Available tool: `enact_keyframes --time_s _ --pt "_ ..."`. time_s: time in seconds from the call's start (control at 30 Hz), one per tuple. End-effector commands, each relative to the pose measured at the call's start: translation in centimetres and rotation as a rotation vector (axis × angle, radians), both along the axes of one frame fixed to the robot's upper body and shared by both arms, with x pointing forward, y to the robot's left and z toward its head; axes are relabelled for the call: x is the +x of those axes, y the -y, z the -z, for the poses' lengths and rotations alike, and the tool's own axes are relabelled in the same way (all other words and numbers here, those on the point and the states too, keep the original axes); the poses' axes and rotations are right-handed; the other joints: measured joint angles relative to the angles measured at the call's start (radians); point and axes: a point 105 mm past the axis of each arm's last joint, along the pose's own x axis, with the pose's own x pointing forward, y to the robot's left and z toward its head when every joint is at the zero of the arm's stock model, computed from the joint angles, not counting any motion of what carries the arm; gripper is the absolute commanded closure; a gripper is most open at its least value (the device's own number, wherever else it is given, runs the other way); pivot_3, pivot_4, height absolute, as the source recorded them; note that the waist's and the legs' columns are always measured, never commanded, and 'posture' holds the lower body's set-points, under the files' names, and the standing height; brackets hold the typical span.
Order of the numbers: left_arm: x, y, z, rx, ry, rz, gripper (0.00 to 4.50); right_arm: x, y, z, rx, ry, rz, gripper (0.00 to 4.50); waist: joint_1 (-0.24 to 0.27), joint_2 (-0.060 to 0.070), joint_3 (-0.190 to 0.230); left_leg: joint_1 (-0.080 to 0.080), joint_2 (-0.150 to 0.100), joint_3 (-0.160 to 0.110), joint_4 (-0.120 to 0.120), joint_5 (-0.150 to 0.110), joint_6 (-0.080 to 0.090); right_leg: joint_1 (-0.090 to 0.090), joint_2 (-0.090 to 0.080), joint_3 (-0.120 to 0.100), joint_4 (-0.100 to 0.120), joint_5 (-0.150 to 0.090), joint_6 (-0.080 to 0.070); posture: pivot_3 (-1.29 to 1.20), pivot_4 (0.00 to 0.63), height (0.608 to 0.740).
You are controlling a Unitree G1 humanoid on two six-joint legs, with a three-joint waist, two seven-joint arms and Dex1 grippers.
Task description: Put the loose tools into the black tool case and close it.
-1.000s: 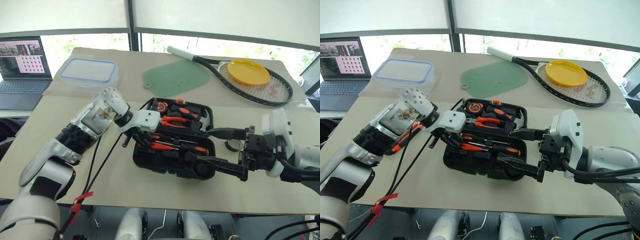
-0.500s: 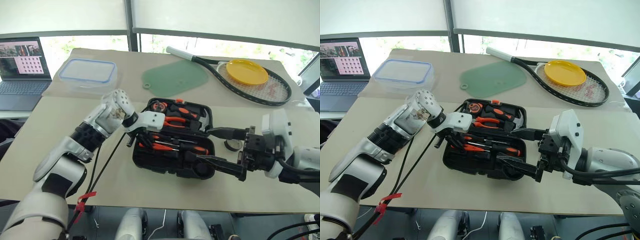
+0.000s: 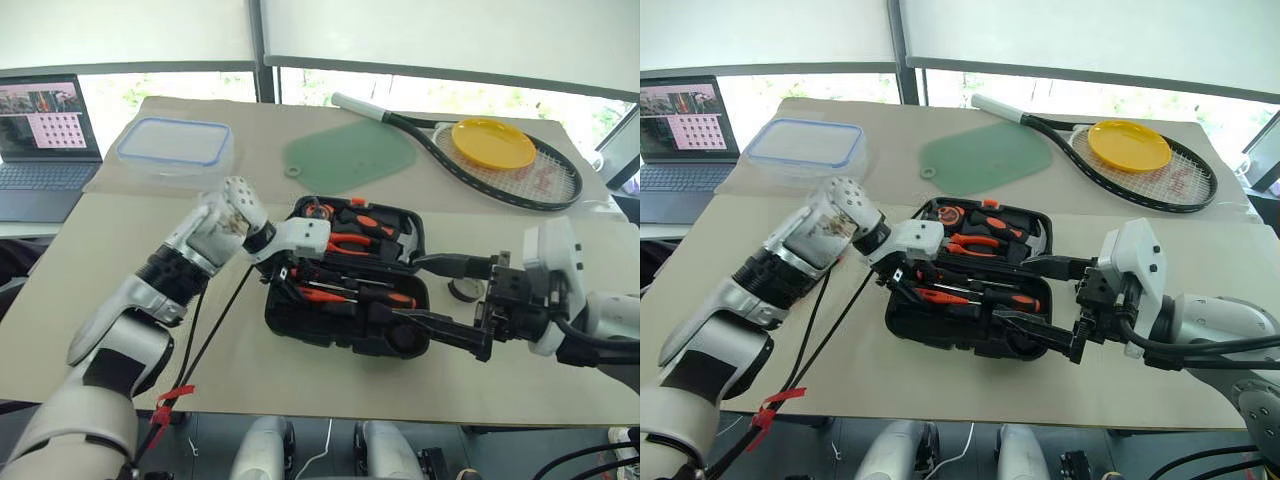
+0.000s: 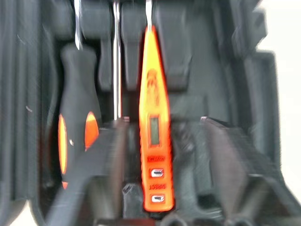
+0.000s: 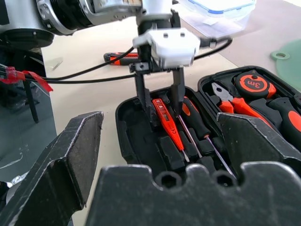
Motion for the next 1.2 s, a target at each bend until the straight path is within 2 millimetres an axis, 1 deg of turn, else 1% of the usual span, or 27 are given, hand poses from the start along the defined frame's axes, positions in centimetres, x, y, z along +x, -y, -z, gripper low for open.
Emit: enact_keyframes --time_s 0.03,0.1,0.13,0.23,0.27,0.33,0.43,0.57,0.7,0.87,1.07,1.2 --pt "-0.7 -0.2 -2.9 -0.156 0.015 -0.006 1.54 -0.4 0.0 -0.6 -0.005 0.038 -0.014 0.00 -0.002 0.000 0.000 0.000 0.000 0.000 0.000 0.000 0.000 0.000 0.000 0.000 0.000 0.000 0.000 0.00 0.150 0.738" --pt "-0.4 -0.3 -2.8 -0.236 0.028 -0.031 2.08 -0.2 0.1 -0.6 -0.006 0.038 -0.004 0.00 0.000 0.000 0.000 0.001 0.000 0.000 0.000 0.000 0.000 0.001 0.000 0.000 0.000 0.000 0.000 0.00 0.150 0.738" --pt "-0.4 -0.3 -2.5 -0.271 0.034 -0.038 2.26 -0.2 0.2 -0.7 -0.007 0.038 0.000 0.00 0.000 0.000 0.000 0.001 0.000 0.000 0.000 0.000 0.000 0.001 0.000 0.000 0.000 0.000 0.000 0.00 0.150 0.738" --pt "0.2 -0.5 -0.6 -0.342 0.070 -0.072 3.31 -0.2 0.3 -0.8 -0.006 0.039 0.004 0.00 0.001 0.000 0.000 0.002 -0.001 0.000 0.000 0.000 0.000 0.002 -0.001 0.000 0.000 0.000 0.001 0.00 0.150 0.738" --pt "0.3 -0.6 0.0 -0.359 0.073 -0.081 3.76 -0.2 0.3 -0.8 -0.006 0.038 0.005 0.00 0.001 0.000 0.000 0.002 -0.001 0.000 0.000 0.000 0.000 0.002 -0.001 0.000 0.000 0.000 0.001 0.00 0.150 0.738" --pt "0.5 -0.5 1.2 -0.396 0.082 -0.102 4.44 -0.2 0.4 -0.8 -0.008 0.036 0.009 0.00 0.002 0.000 0.000 0.002 -0.001 0.000 0.001 0.000 0.000 0.002 -0.001 0.000 0.000 0.000 0.001 0.00 0.150 0.738" --pt "0.6 -0.4 2.4 -0.419 0.084 -0.122 4.48 -0.2 0.5 -0.8 -0.010 0.030 0.013 0.00 0.003 0.000 0.000 0.002 -0.001 0.000 0.001 0.000 0.000 0.002 -0.001 0.000 0.000 0.000 0.001 0.00 0.150 0.738" --pt "0.7 -0.5 4.1 -0.368 0.104 -0.129 4.48 -0.1 0.6 -0.8 -0.008 0.024 0.016 0.00 0.001 0.000 0.000 0.002 -0.001 0.000 0.000 0.000 0.000 0.002 -0.001 0.000 0.000 0.000 0.001 0.00 0.150 0.738" --pt "0.9 -0.5 4.9 -0.351 0.119 -0.131 4.48 -0.1 0.5 -0.8 -0.005 0.018 0.014 0.00 0.002 0.000 0.000 0.002 -0.001 0.000 0.000 0.000 0.000 0.002 -0.001 0.000 0.000 0.000 0.001 0.00 0.150 0.738" --pt "0.6 -1.2 6.9 -0.301 0.117 -0.120 4.48 0.0 0.2 -0.9 0.005 0.014 0.001 0.00 0.000 0.001 0.000 0.003 -0.001 0.000 0.000 0.000 0.000 0.003 -0.001 0.000 0.000 0.000 0.001 0.00 0.150 0.738" --pt "-0.1 -1.7 8.2 -0.284 0.128 -0.108 4.48 0.3 0.3 -1.0 0.013 0.007 -0.002 0.00 -0.001 0.002 -0.002 0.004 -0.001 0.001 0.000 0.000 0.000 0.004 -0.001 0.000 0.000 0.000 0.001 0.00 0.150 0.738" --pt "-0.1 -1.8 8.3 -0.300 0.154 -0.120 4.48 0.6 0.3 -0.9 0.010 0.001 -0.004 0.00 -0.001 0.004 -0.004 0.004 -0.001 0.001 0.000 0.000 0.000 0.004 -0.002 0.000 0.000 0.000 0.001 0.00 0.150 0.738"
